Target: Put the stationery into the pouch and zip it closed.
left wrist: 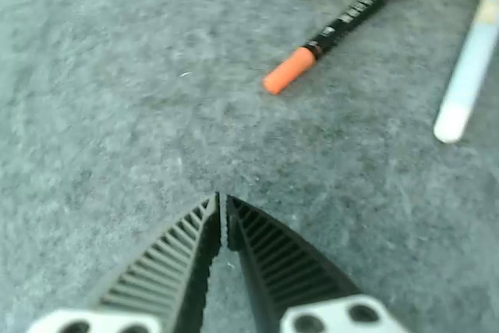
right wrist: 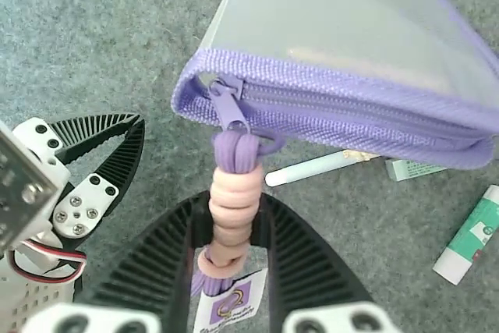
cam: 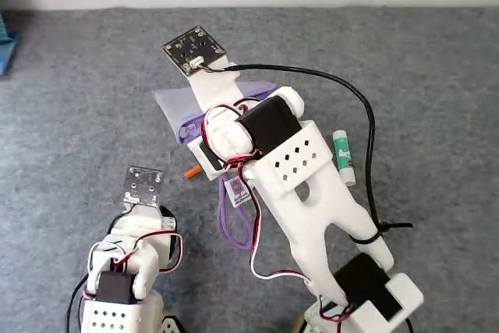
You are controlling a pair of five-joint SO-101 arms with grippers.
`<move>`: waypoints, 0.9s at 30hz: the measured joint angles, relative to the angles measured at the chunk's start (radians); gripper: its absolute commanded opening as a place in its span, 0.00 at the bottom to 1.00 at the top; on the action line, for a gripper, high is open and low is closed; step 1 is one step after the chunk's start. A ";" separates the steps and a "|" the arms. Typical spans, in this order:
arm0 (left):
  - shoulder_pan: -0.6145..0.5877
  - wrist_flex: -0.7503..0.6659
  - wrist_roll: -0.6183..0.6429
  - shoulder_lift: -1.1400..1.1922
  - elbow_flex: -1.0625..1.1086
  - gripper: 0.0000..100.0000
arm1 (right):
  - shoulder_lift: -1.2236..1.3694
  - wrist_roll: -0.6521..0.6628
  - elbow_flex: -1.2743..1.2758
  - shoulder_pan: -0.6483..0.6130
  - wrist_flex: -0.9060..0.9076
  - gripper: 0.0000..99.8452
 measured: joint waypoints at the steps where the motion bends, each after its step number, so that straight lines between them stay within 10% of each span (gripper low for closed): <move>1: -0.005 0.000 -0.025 0.000 -0.015 0.14 | 0.000 0.000 0.000 0.000 0.000 0.01; 8: -0.104 -0.003 0.107 -0.002 -0.239 0.35 | 0.000 0.000 0.000 0.000 0.000 0.01; 27: 0.014 -0.180 0.330 -0.015 -0.446 0.22 | -0.017 0.000 0.000 -0.002 0.002 0.01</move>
